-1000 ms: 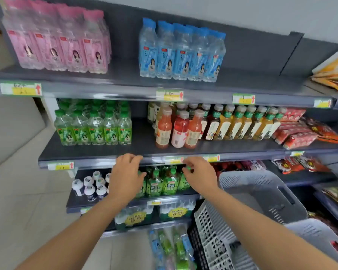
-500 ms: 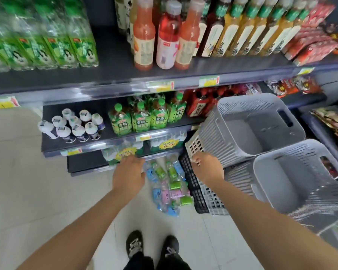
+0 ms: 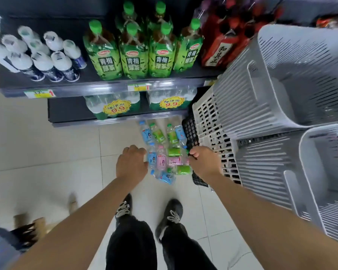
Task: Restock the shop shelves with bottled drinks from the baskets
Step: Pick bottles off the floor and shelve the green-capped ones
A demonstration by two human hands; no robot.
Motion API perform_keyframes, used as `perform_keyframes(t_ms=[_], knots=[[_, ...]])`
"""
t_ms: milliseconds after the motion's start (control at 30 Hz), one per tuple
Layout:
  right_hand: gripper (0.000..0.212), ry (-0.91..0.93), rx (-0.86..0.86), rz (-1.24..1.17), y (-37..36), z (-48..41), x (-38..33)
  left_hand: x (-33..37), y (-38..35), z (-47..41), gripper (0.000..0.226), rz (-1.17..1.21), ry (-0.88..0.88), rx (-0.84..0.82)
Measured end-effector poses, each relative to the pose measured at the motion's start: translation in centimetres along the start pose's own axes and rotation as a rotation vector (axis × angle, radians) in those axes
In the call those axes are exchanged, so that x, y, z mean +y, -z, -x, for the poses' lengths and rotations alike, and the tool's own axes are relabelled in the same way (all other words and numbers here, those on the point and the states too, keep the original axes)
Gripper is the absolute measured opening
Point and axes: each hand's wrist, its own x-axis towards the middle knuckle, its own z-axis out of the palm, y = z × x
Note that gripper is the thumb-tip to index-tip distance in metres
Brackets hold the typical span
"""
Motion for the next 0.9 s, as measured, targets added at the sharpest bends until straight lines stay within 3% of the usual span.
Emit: perform_keyframes(t_ms=[400, 800, 900], knots=[[0.017, -0.055, -0.146, -0.001, -17.9, -9.6, 7.7, -4.7, -18.5, -10.4, 0.04, -0.087, 0.053, -0.094], [0.046, 0.051, -0.484, 0.207, -35.7, -18.4, 13.1, -10.7, -34.3, -21.2, 0.041, -0.162, 0.043, -0.215], [0.052, 0.066, -0.513, 0.254, -38.8, -19.5, 13.9, -11.4, -37.2, -23.4, 0.045, -0.047, 0.092, -0.236]])
